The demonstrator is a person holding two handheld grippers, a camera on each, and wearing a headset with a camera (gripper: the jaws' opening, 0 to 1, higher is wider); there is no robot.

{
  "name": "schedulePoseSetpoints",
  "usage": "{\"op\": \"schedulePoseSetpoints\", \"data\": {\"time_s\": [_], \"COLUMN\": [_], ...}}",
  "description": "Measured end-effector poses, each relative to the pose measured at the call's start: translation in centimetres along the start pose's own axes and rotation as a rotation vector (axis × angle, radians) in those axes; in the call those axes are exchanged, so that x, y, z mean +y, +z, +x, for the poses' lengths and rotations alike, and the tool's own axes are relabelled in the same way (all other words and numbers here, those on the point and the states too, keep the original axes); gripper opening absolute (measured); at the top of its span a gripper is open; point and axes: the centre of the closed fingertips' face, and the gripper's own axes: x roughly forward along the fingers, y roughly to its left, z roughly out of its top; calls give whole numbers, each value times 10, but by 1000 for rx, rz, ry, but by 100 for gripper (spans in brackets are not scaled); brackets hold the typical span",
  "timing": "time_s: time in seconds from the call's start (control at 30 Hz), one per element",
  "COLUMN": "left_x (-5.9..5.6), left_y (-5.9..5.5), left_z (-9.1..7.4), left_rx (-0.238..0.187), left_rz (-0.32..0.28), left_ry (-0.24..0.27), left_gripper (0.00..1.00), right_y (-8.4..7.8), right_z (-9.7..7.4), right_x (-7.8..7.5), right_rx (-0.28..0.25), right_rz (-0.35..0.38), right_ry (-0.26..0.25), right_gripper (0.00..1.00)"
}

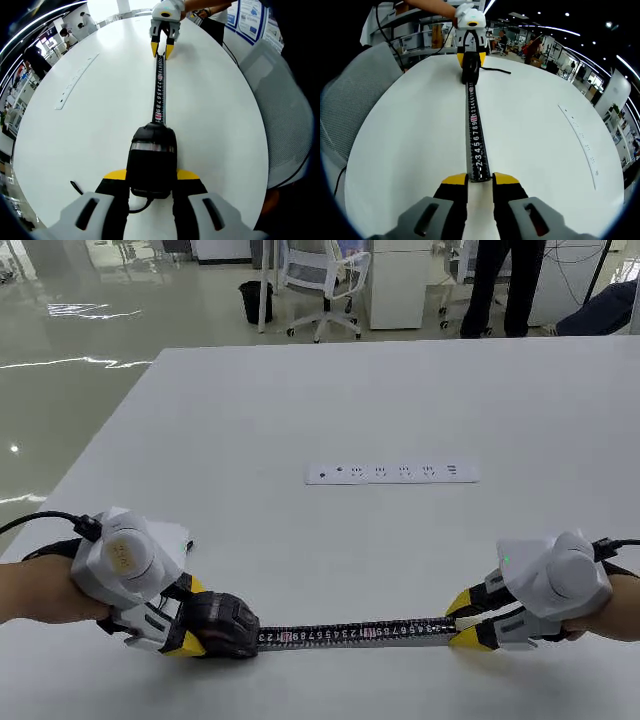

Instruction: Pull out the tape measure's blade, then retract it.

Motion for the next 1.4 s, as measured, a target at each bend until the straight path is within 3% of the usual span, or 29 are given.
{"op": "schedulePoseSetpoints", "data": {"time_s": [0.27,0.37,0.53,0.67,0.77,1.07,1.4], "left_x": [3,4,-1,-6,-12,-23,-38], "left_y": [-1,-2,-5,-2,-5,-10,-10], "left_z": [0,-2,-8,-14,-18,-35,-45], "left_rx": [18,15,4,-37,-44,-95,-149], "left_rz": [39,28,-21,-80,-99,-229,-329], "left_ry": [0,4,10,18,26,81,136], "left_gripper": [32,34,41,42,43,52,61], "right_y": [5,6,3,3,6,5,7], "right_z": [-3,-7,-17,-24,-29,-44,-54], "right_x": [1,-1,-3,-2,0,11,28], "right_rx": [7,13,26,36,30,35,33], "right_rz": [15,22,74,102,126,207,285], "right_ry": [-21,-40,-89,-120,-138,-197,-235], "right_gripper": [24,26,31,34,38,47,58]}}
